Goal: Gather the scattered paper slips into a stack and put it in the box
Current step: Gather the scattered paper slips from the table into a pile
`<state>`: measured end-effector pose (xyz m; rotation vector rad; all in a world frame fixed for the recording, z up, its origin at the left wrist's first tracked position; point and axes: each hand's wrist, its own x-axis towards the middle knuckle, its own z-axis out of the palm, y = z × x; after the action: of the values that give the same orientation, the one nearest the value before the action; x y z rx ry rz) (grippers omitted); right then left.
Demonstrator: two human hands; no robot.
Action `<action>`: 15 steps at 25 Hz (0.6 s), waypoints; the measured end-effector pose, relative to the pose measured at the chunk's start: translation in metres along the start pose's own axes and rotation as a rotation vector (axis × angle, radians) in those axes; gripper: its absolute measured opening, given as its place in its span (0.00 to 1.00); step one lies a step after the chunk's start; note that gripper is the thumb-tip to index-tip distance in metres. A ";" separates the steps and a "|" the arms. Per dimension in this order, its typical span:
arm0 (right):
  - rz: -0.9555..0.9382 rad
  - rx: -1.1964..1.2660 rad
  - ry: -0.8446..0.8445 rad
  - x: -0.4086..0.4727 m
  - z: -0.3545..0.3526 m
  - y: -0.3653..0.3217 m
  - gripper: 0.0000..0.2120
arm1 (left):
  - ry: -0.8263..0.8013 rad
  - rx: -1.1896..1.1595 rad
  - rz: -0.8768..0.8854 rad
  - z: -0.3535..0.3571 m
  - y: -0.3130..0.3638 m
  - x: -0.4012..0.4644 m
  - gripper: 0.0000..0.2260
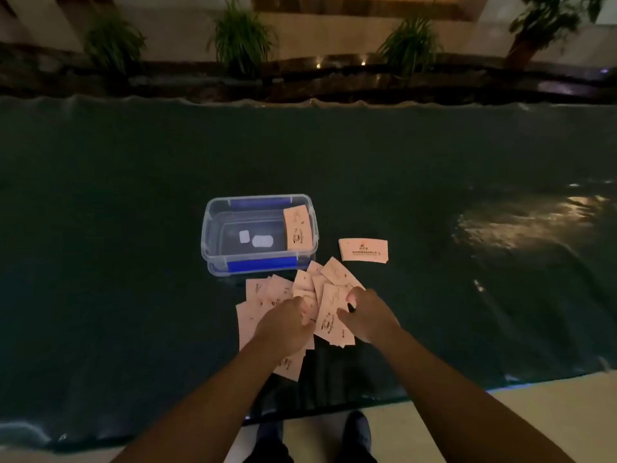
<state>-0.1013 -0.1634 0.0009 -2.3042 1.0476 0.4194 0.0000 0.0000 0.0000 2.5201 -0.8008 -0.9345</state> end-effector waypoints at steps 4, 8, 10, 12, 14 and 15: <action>-0.003 -0.038 0.041 0.018 -0.006 0.004 0.22 | -0.013 -0.117 -0.054 0.016 0.008 0.005 0.14; 0.018 0.030 -0.001 0.036 -0.002 0.007 0.28 | 0.005 -0.235 -0.091 0.026 0.015 0.009 0.10; 0.049 0.091 0.013 0.041 0.001 0.008 0.30 | 0.016 -0.272 -0.094 0.030 0.017 0.012 0.11; 0.080 0.136 0.039 0.041 0.006 0.012 0.31 | -0.008 -0.338 -0.088 0.034 0.018 0.016 0.17; 0.125 0.188 0.062 0.038 0.012 0.019 0.31 | -0.045 -0.416 -0.106 0.036 0.021 0.018 0.21; 0.143 0.213 0.070 0.035 0.015 0.023 0.31 | -0.055 -0.447 -0.119 0.038 0.023 0.020 0.22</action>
<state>-0.0970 -0.1871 -0.0368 -2.0762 1.2341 0.2700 -0.0222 -0.0342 -0.0258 2.1745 -0.4009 -1.0870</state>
